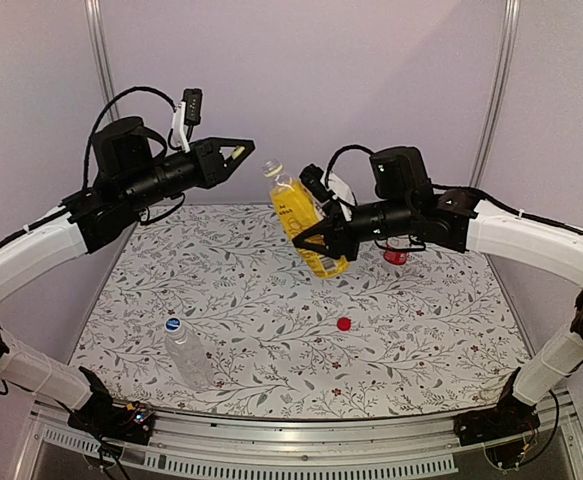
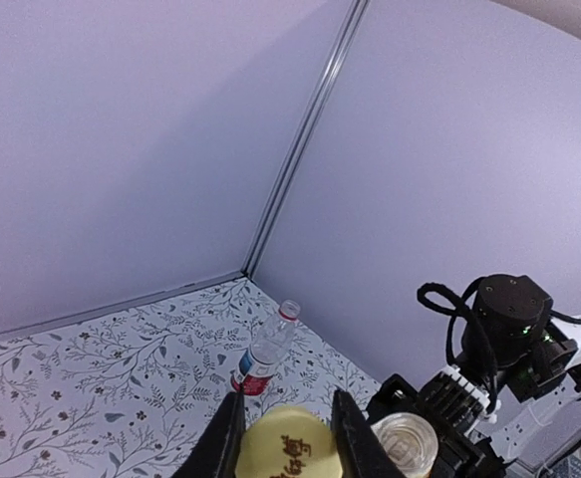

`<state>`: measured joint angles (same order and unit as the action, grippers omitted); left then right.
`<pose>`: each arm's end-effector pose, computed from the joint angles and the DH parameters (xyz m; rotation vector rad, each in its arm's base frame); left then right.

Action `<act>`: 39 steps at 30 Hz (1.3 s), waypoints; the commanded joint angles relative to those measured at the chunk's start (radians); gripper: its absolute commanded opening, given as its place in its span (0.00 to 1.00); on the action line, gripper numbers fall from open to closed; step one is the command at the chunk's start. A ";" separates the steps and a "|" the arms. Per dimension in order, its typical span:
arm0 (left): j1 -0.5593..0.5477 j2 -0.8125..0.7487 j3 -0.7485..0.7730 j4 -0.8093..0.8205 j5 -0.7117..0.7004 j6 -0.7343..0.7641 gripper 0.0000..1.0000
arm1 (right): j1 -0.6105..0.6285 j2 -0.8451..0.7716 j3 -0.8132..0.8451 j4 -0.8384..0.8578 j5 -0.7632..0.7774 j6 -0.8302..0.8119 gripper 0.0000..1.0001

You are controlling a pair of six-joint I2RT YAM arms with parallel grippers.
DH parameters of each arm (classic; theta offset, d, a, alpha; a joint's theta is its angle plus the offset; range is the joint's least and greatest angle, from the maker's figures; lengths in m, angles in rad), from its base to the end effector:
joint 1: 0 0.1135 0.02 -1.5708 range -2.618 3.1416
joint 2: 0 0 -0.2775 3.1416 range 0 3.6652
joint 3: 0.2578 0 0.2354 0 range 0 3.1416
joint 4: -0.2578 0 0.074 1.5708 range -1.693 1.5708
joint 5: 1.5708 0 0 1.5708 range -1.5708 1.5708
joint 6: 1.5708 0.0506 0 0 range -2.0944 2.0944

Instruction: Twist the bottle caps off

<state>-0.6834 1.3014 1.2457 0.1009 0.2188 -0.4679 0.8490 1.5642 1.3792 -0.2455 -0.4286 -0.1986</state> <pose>0.2257 -0.1980 0.4338 0.3588 1.5883 -1.0704 0.2234 0.2856 0.3580 -1.2673 1.6246 0.8389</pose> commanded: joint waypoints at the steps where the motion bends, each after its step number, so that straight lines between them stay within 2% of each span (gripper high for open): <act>1: 0.014 -0.032 -0.067 0.021 -0.070 0.132 0.17 | -0.020 -0.077 -0.019 0.024 0.002 0.022 0.30; 9: -0.007 0.045 -0.124 0.002 -0.036 0.264 0.15 | -0.065 -0.146 -0.049 0.032 0.031 0.048 0.30; 22: 0.003 0.329 -0.010 -0.164 0.104 0.433 0.16 | -0.109 -0.229 -0.127 0.062 0.051 0.085 0.30; 32: 0.029 0.534 0.070 -0.205 0.209 0.502 0.15 | -0.124 -0.285 -0.168 0.071 0.068 0.088 0.30; 39: 0.031 0.657 0.142 -0.276 0.184 0.559 0.15 | -0.132 -0.313 -0.194 0.072 0.065 0.091 0.30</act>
<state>-0.6624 1.9049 1.3319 -0.1192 0.4038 0.0353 0.7258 1.2793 1.2015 -0.1993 -0.3756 -0.1188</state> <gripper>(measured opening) 0.246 0.352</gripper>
